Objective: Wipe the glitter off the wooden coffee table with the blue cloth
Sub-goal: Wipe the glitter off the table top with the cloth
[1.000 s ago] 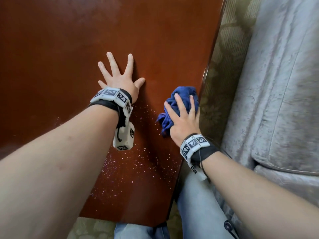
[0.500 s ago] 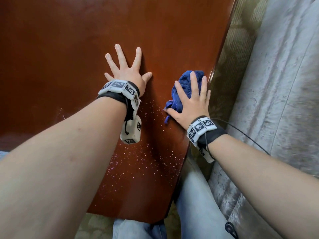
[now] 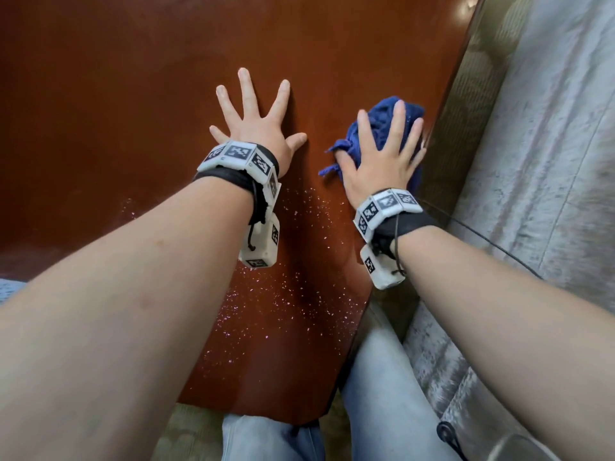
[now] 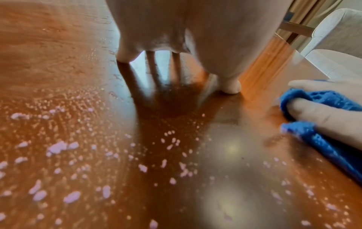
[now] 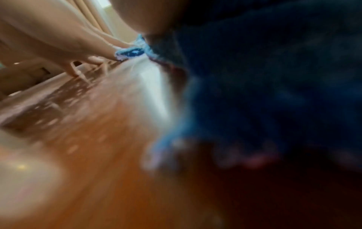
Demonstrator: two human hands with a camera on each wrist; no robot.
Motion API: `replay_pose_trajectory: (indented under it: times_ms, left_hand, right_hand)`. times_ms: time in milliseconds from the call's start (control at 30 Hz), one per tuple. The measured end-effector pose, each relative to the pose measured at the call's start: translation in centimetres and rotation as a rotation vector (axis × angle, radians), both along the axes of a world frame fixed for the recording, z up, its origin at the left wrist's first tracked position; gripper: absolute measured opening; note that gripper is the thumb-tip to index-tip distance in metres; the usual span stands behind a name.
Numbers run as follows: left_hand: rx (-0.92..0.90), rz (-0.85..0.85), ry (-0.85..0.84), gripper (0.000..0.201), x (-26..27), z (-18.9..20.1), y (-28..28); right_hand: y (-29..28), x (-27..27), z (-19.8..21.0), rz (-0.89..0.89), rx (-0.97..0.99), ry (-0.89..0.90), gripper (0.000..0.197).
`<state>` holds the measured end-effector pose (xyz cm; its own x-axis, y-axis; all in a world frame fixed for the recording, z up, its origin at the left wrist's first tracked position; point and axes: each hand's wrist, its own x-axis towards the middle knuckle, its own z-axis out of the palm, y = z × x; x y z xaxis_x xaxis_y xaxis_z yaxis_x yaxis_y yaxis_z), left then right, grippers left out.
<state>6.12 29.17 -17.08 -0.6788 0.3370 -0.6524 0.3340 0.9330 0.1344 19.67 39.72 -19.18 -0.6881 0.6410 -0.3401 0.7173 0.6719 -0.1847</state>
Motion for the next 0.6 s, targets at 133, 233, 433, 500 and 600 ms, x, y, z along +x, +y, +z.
replay_pose_trajectory:
  times_ms: [133,233,433,500,600]
  left_hand:
    - [-0.005,-0.018,-0.001,0.075,-0.8,0.0,-0.6]
    - [-0.019,-0.007,-0.003,0.076,-2.3,0.2,-1.4]
    - [-0.031,0.079,0.038,0.077,-4.3,0.2,-3.4]
    - [-0.032,0.096,0.045,0.078,-4.6,0.1,-4.4]
    - [-0.041,0.126,0.052,0.079,-5.1,0.2,-6.1]
  right_hand:
    - [-3.1,3.1,0.4,0.204,-0.062,0.02,0.064]
    - [-2.3,6.0,0.7,0.27,-0.12,-0.036,0.065]
    - [1.0,1.2,-0.2,-0.023,0.02,0.032,0.061]
    - [0.0,-1.5,-0.2,-0.104,0.04,-0.004,0.061]
    - [-3.5,-2.1,0.2,0.044,-0.006,-0.009,0.064]
